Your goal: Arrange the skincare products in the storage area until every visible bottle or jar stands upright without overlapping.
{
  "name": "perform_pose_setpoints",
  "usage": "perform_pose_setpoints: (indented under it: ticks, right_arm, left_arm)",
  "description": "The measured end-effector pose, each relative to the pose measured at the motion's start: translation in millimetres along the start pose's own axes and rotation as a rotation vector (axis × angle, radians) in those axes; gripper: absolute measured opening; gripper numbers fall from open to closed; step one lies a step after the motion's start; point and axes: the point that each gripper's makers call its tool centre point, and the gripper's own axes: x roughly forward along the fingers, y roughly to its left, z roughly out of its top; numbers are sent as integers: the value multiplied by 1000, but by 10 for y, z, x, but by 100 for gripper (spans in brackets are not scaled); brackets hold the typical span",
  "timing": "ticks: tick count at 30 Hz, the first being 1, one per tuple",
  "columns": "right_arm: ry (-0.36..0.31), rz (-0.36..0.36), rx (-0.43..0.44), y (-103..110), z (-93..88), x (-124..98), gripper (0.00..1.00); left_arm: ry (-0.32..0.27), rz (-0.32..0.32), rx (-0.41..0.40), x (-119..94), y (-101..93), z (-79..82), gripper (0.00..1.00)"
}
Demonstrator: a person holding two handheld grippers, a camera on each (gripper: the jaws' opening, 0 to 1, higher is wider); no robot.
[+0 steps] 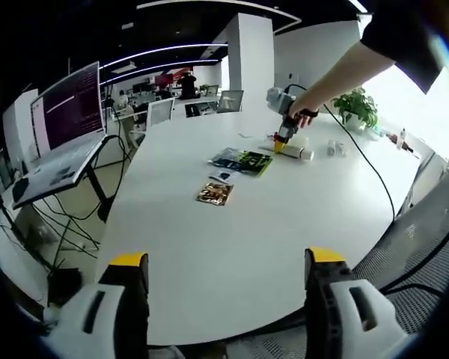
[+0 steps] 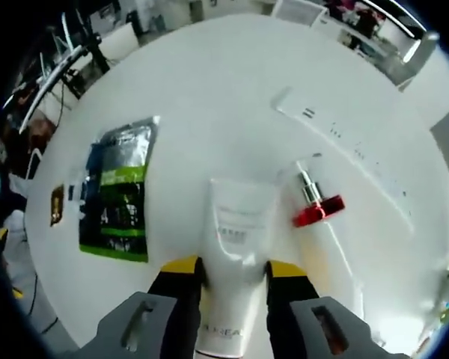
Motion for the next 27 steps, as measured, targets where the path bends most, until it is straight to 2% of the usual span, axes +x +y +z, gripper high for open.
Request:
perform_pose_setpoints:
  ticks: [6,13,18,24,27]
  right_arm:
    - [-52,-14,9,-3,1,-83,25]
    - [-195,-44,24,-46,21,-332,24]
    - [-254,-84,44,-58,-92,-491,24]
    - [-410,-141,39,-11,-130,-793,24]
    - [-468,-169,45,46,-180,-914,24]
  left_arm:
    - [1,-5,2,2,-9,-1,80]
    - [-12,-16,6,-5,-32,23,80]
    - [-23,-21,8,-11,-45,42,80]
    - [-22,-21,19,-18,-53,43,80]
    - [-27,-26,24,-23,-62,51,80]
